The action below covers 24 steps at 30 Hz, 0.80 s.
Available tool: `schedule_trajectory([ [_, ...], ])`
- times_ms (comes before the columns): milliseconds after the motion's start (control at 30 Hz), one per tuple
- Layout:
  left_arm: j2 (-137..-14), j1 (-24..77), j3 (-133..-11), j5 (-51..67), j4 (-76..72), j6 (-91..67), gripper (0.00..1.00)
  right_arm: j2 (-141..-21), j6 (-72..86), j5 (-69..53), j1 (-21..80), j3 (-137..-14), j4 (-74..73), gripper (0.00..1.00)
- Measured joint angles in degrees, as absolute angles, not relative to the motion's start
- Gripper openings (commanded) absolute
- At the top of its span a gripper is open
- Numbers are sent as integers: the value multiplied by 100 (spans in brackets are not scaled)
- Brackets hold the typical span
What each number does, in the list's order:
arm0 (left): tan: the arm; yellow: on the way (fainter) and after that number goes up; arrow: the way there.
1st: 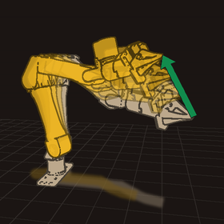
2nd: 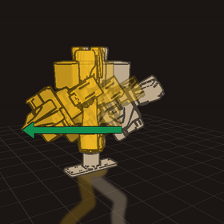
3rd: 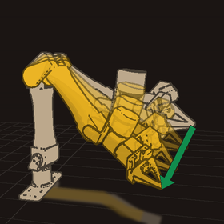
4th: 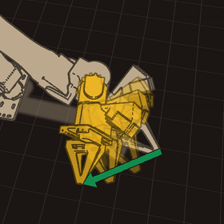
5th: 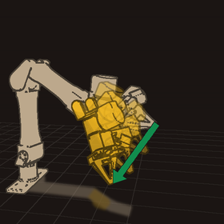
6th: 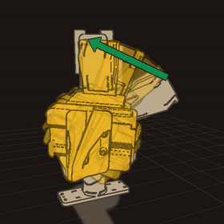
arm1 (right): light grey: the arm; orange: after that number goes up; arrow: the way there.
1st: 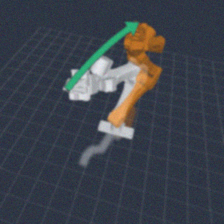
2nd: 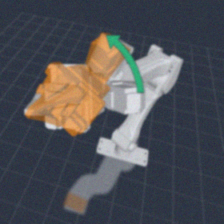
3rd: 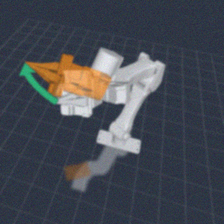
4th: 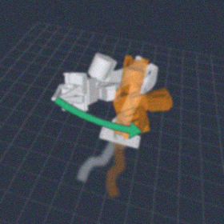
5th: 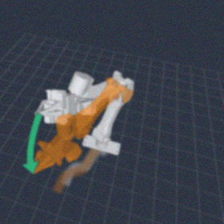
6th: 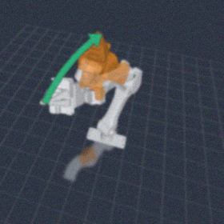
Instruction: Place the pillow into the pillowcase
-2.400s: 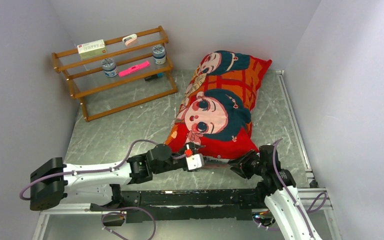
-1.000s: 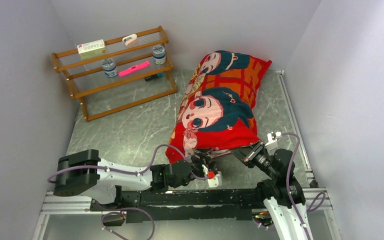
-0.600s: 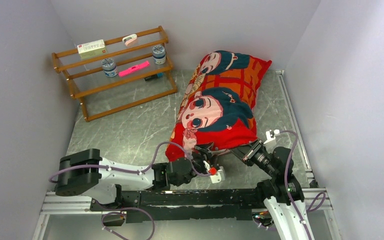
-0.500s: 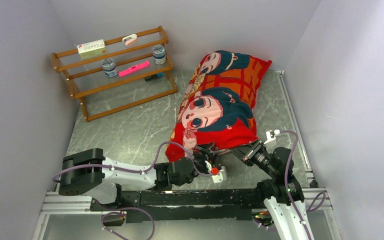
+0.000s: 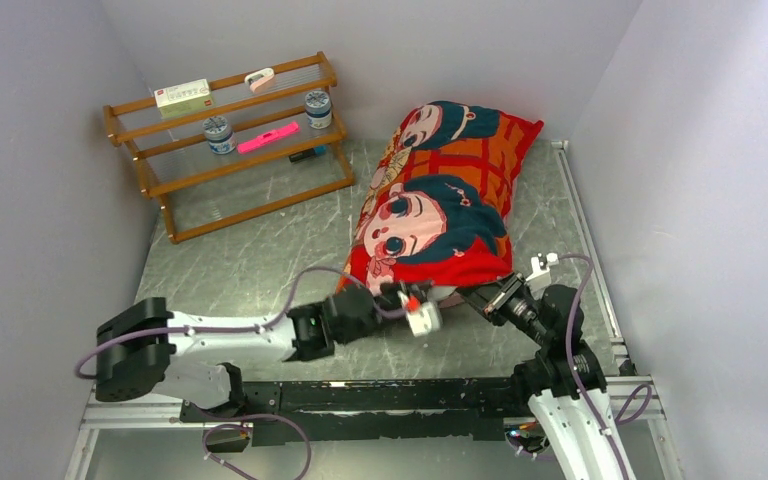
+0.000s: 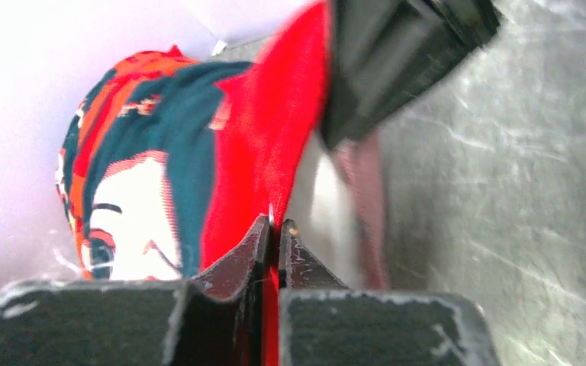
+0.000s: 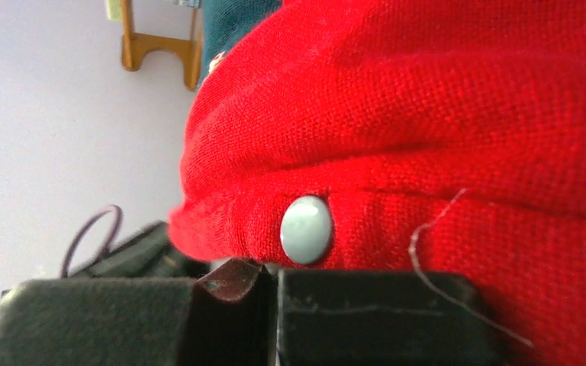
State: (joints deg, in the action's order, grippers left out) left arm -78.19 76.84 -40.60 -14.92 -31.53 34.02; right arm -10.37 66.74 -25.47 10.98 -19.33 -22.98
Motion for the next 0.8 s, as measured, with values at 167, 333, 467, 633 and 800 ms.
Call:
schedule_trajectory([
  [167,-7491,6504,-4416,-161,-2812,2357,5,-1507,6420,-2408,1098,-2252,-2657,30],
  [333,-7614,5972,-4530,934,-2506,1673,5,-1518,6324,-2412,1098,-2547,-3361,39],
  [467,-7867,5793,-4613,1592,-2405,1286,5,-1470,6351,-2421,1098,-2724,-4211,40],
  [633,-8027,5719,-4661,2003,-2379,978,5,-1229,6508,-2449,1061,-2786,-5017,39],
  [800,-8079,5712,-4709,2084,-2375,860,5,-1225,6556,-2521,869,-2779,-5446,40],
])
